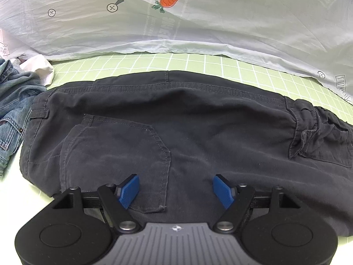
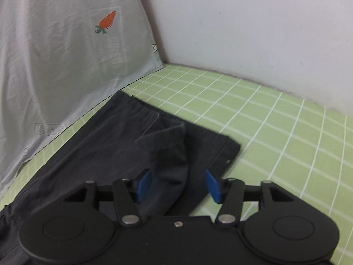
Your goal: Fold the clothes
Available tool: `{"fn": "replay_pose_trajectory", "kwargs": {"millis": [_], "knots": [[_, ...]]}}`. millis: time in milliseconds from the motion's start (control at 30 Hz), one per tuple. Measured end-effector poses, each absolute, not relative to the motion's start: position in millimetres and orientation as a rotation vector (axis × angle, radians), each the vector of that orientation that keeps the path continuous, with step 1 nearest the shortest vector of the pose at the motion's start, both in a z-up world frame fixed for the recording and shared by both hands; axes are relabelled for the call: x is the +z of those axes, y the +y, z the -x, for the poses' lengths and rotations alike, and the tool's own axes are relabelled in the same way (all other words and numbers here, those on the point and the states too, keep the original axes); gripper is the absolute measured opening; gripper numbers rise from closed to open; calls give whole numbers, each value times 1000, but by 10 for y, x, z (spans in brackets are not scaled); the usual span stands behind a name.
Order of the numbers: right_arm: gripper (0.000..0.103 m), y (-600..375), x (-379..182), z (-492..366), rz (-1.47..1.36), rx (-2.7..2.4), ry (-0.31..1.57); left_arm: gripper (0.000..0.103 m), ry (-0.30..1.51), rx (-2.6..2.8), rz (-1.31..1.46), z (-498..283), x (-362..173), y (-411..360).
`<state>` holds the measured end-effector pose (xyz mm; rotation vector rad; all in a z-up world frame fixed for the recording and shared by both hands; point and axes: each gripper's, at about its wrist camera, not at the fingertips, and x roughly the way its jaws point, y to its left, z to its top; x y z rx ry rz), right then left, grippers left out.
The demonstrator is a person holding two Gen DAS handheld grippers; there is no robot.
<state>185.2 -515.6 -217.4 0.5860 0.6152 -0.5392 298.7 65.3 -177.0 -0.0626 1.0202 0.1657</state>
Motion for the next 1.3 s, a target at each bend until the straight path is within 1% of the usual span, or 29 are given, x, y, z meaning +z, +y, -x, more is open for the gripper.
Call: {"fn": "replay_pose_trajectory", "kwargs": {"millis": [67, 100, 167, 200, 367, 467, 567, 700, 767, 900, 1000, 1167, 1300], "knots": [[72, -4803, -2294, -1833, -680, -443, 640, 75, 1009, 154, 43, -2860, -1729, 693], [78, -4624, -2328, -1822, -720, -398, 653, 75, 1002, 146, 34, -2802, -1718, 706], [84, -4244, -2386, -1826, -767, -315, 681, 75, 995, 121, 12, -2666, -1718, 743], [85, -4060, -2403, -1848, -775, -270, 692, 75, 998, 99, -2, -2628, -1732, 765], [90, -3243, -2333, -2032, -735, -116, 714, 75, 985, 28, -26, -2481, -1748, 933], [99, -2851, -2218, -2157, -657, -70, 707, 75, 970, -15, -9, -2430, -1749, 1072], [99, -2565, -2049, -2256, -593, -52, 683, 75, 963, -37, 8, -2378, -1746, 1224], [100, -2354, -1768, -2240, -560, -3, 582, 75, 954, -67, 29, -2310, -1742, 1428], [101, -2316, -1803, -2296, -621, -1, 620, 75, 958, -77, 52, -2286, -1766, 1534], [101, -2273, -2105, -2345, -800, -46, 708, 75, 969, -72, 87, -2238, -1858, 1693], [101, -2161, -2255, -2353, -891, -17, 714, 75, 975, -78, 93, -2193, -1898, 1765], [103, -1784, -2143, -2501, -808, 4, 709, 75, 997, -68, 58, -2160, -1975, 1858], [103, -1697, -2132, -2513, -842, -4, 729, 75, 1005, -56, 72, -2160, -2007, 1949]]}}
